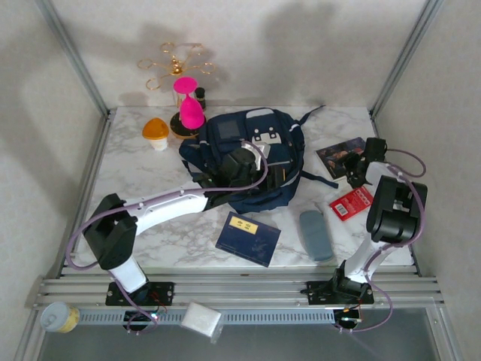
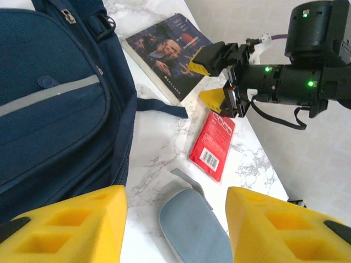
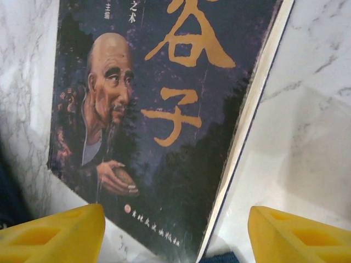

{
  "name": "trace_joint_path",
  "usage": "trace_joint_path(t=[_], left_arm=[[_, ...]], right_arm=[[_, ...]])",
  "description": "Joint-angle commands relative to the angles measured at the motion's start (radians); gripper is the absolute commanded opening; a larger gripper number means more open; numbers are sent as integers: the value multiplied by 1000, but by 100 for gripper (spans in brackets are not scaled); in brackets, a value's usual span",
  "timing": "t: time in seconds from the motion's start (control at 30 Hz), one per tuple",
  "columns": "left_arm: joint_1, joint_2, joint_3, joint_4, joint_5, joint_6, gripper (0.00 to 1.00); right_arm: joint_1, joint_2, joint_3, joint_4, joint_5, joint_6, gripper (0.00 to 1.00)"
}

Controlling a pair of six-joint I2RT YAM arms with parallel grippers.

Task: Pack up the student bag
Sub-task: Pick up the book from the top-right of the table.

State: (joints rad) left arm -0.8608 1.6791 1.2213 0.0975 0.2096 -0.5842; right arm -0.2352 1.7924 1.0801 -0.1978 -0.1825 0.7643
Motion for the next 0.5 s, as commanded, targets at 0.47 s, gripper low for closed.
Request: trace_joint_path(t=[0.47], left_arm=[[-7,69,41,-1,-44,-8,55]], right_arm=[[-2,172,102,59,10,1,36]])
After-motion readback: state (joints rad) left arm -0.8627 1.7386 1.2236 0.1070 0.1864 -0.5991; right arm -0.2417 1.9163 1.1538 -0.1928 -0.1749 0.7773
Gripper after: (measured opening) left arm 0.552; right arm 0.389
